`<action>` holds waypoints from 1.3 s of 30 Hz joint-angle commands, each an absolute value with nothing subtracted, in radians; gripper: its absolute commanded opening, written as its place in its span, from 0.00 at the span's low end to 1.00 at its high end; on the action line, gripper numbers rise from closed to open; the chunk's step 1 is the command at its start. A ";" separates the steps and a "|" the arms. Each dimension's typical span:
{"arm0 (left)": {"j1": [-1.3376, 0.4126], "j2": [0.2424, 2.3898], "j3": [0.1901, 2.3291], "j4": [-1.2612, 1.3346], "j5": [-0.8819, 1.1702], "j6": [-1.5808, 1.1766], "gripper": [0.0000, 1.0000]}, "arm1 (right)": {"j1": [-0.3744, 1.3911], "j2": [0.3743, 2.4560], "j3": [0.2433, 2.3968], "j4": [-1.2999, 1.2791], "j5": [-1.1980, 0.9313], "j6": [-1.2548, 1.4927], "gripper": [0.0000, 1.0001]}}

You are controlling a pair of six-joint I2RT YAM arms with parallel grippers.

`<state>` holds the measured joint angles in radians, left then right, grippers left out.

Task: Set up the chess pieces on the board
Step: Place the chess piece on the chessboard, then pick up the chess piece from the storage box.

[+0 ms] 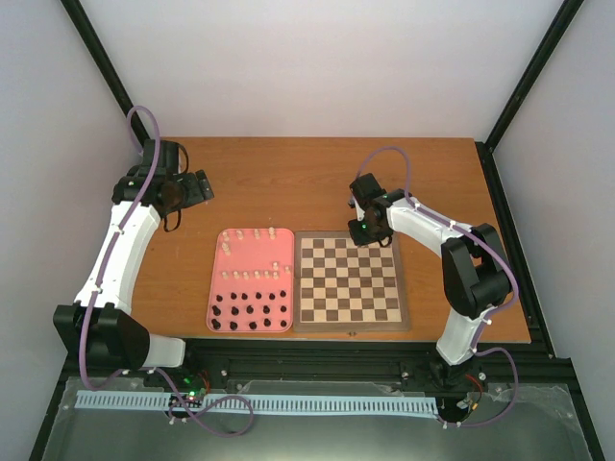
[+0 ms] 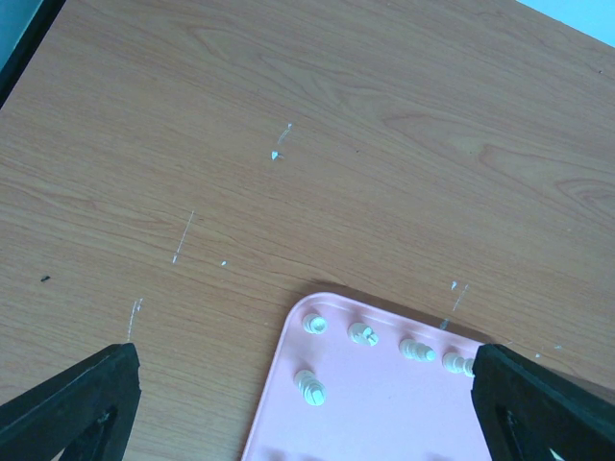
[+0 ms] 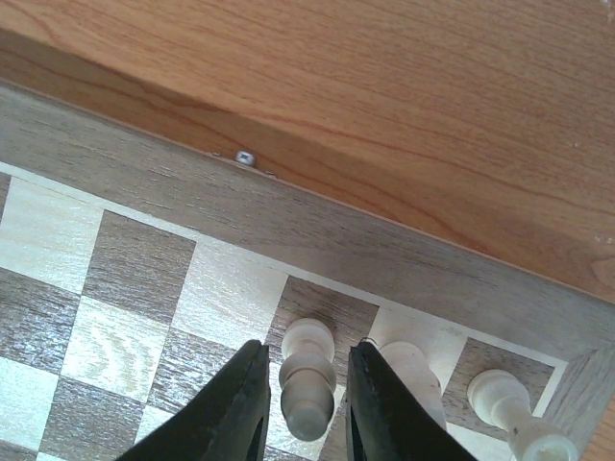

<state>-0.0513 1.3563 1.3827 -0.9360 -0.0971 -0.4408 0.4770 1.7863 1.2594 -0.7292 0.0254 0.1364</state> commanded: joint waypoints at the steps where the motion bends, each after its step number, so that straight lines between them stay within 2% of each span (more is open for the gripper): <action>1: -0.046 1.340 1.386 -0.920 -0.092 -0.430 0.96 | 0.468 1.764 1.264 -0.729 0.018 0.124 0.28; 6: -0.047 1.345 1.386 -0.917 -0.091 -0.430 0.96 | 0.467 1.745 1.283 -0.725 0.005 0.118 0.33; 10: -0.047 1.349 1.387 -0.916 -0.088 -0.430 0.96 | 0.468 1.740 1.330 -0.737 -0.010 0.119 0.47; 16: -0.046 1.356 1.390 -0.919 -0.089 -0.430 0.96 | 0.469 1.746 1.431 -0.761 -0.019 0.129 0.49; 25: -0.047 1.311 1.299 -0.938 -0.046 -0.443 0.94 | 0.507 1.810 1.587 -0.808 -0.054 0.130 0.60; 32: -0.058 1.226 1.163 -0.950 0.033 -0.439 0.74 | 0.548 1.890 1.703 -0.831 -0.050 0.127 0.61; 39: -0.111 1.191 1.030 -0.957 0.064 -0.466 0.69 | 0.540 1.911 1.741 -0.854 -0.015 0.089 0.65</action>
